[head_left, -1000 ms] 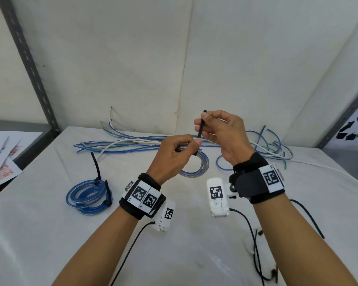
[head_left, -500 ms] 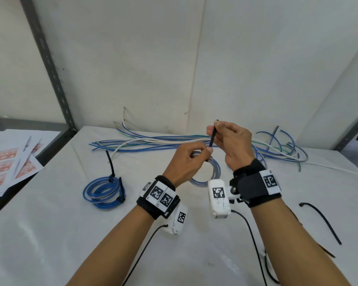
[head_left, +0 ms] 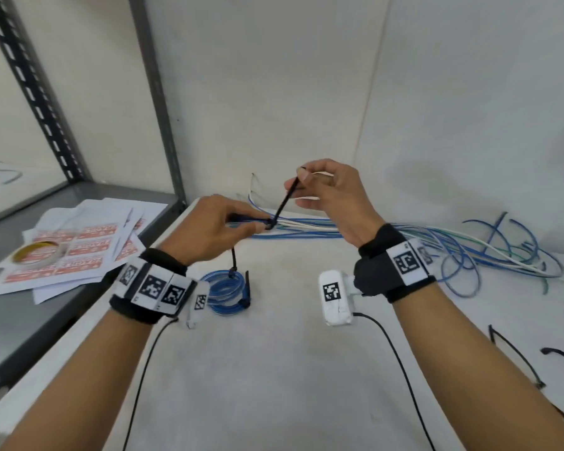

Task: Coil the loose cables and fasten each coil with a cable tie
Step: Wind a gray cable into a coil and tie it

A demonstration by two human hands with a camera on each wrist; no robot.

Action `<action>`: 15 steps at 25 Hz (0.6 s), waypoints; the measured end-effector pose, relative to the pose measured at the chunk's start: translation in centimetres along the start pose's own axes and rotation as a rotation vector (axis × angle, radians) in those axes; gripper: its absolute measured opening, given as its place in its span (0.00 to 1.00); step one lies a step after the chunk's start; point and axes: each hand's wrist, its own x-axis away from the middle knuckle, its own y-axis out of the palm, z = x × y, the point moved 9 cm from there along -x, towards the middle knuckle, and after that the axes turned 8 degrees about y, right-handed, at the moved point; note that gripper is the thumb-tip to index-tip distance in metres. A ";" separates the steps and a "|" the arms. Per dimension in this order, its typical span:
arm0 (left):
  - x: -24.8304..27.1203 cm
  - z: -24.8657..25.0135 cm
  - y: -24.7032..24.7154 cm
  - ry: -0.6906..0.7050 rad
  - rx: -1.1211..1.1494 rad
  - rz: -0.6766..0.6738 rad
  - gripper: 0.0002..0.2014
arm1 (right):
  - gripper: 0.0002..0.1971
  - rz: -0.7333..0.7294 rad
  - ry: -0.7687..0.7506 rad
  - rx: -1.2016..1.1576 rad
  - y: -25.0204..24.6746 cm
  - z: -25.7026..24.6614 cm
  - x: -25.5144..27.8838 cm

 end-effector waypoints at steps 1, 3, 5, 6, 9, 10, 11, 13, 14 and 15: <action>0.3 -1.3 -0.5 -0.036 -0.068 -0.033 0.08 | 0.01 -0.026 0.010 0.023 1.6 0.9 -0.7; 1.4 -3.9 0.5 -0.107 -0.160 -0.157 0.06 | 0.04 -0.054 0.059 0.124 4.3 3.8 -1.7; 3.1 -6.5 3.0 -0.193 -0.220 -0.276 0.06 | 0.06 -0.072 0.116 0.251 6.0 7.4 -2.1; 3.9 -7.5 4.1 -0.238 -0.229 -0.312 0.07 | 0.07 -0.084 0.138 0.306 6.4 8.9 -2.1; 5.4 -9.0 6.2 -0.286 -0.243 -0.388 0.09 | 0.07 -0.197 0.180 0.417 7.4 11.2 -1.1; 5.6 -9.0 6.6 -0.276 -0.247 -0.418 0.09 | 0.07 -0.256 0.188 0.452 7.7 11.4 -0.7; 5.5 -8.9 6.7 -0.268 -0.254 -0.444 0.09 | 0.06 -0.308 0.194 0.470 7.8 11.4 -0.4; 4.9 -8.4 6.2 -0.268 -0.294 -0.438 0.08 | 0.03 -0.355 0.209 0.450 7.5 11.2 0.0; 4.3 -7.9 5.4 -0.264 -0.330 -0.396 0.08 | 0.05 -0.339 0.219 0.456 6.8 11.2 -0.1; 3.4 -7.3 4.7 -0.258 -0.358 -0.337 0.08 | 0.07 -0.305 0.234 0.461 5.6 11.1 -0.4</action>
